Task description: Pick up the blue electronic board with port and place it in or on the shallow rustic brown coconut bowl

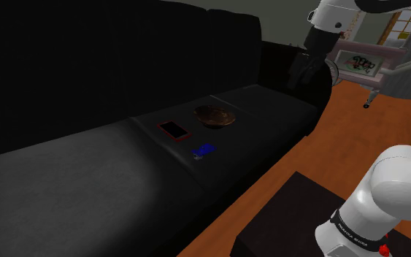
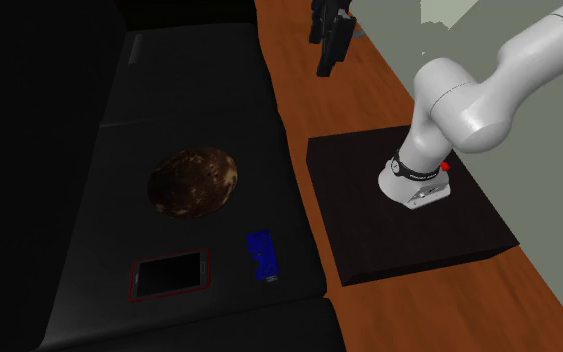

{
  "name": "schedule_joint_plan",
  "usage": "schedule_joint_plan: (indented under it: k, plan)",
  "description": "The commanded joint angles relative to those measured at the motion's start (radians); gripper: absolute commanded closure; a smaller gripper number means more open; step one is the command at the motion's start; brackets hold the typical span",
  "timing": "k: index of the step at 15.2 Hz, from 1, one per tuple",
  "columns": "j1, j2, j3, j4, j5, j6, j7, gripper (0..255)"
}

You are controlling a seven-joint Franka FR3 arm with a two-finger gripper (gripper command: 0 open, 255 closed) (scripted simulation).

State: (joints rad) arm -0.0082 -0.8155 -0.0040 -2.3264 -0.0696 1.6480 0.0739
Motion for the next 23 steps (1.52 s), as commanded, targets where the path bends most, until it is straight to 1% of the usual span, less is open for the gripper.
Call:
schedule_joint_plan:
  k: [1, 7, 14, 19, 23]
  plan:
    - [0.000, 0.000, 0.000, 0.000, 0.000, 0.000, 0.000, 0]
    - [-0.029, 0.073, 0.155, -0.048, 0.099, 0.056, 0.314, 0]
    - [-0.069, 0.249, 0.325, -0.022, 0.197, 0.147, 0.673, 0]
    - [-0.106, 0.425, 0.434, 0.044, 0.228, 0.221, 0.928, 0]
    - [-0.133, 0.589, 0.506, 0.121, 0.219, 0.280, 1.136, 0]
